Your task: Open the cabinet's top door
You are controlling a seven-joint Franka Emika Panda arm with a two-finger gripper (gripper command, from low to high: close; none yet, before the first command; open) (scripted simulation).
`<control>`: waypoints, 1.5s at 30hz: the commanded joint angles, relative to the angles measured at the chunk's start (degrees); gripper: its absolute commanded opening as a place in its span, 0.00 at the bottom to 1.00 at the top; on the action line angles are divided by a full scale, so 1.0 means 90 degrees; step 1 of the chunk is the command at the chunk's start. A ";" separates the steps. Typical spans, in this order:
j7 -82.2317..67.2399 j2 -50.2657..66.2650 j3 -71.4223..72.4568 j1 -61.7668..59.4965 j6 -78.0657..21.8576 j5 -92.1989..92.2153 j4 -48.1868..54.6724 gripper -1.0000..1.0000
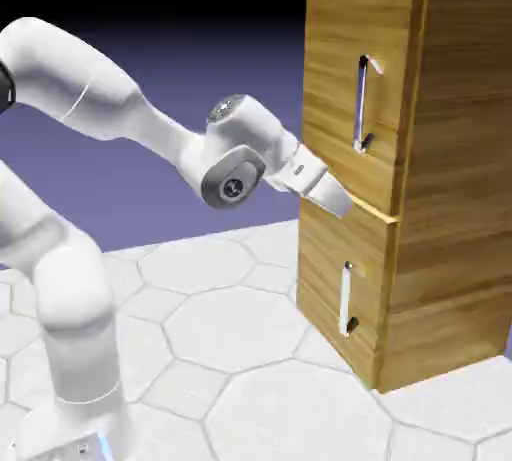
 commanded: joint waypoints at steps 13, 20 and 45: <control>0.2962 -0.0490 -0.0911 0.0811 -0.0079 -0.3600 0.0481 0.50; 0.4558 -0.0753 -0.1402 0.1248 -0.0122 -0.5538 0.0740 0.50; 1.0254 -0.1695 -0.3153 0.2808 -0.0274 -1.2459 0.1665 0.50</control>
